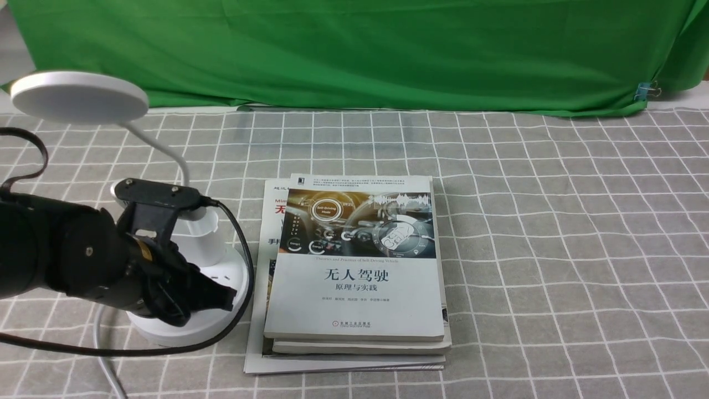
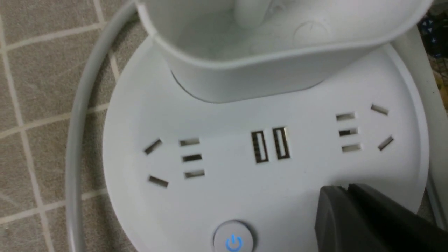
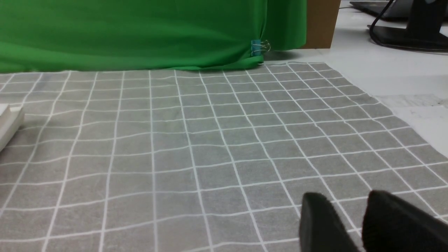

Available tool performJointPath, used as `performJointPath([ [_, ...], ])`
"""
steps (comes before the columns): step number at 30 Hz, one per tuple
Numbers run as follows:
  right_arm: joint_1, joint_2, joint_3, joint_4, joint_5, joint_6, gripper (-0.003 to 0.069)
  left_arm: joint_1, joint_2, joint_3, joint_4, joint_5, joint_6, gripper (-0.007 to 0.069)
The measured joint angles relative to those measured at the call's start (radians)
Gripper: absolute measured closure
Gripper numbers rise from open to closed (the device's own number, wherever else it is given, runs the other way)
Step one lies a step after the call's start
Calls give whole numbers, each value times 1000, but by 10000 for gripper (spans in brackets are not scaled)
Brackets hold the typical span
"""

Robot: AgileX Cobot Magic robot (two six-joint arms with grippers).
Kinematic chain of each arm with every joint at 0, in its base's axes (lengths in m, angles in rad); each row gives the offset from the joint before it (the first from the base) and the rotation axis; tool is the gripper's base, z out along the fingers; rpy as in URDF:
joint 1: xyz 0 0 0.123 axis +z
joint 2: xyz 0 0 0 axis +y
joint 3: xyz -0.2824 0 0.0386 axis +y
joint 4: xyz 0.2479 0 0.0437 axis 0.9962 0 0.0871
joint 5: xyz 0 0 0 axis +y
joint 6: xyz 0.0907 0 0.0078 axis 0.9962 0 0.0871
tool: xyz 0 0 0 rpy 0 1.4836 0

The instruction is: Turn on the desk lamp on the grey coffee tablecloth with your hand.

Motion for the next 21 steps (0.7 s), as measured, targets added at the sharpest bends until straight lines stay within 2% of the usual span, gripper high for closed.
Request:
performJointPath([
  [5, 0, 0, 0, 0, 0, 0, 414, 0, -105, 3, 2, 35, 1, 617],
  [11, 0, 0, 0, 0, 0, 0, 414, 0, -286, 29, 2, 167, 4, 617],
  [15, 0, 0, 0, 0, 0, 0, 414, 0, -459, 148, -17, 237, 4, 617],
  [21, 0, 0, 0, 0, 0, 0, 414, 0, -734, 279, -96, 259, 4, 617],
])
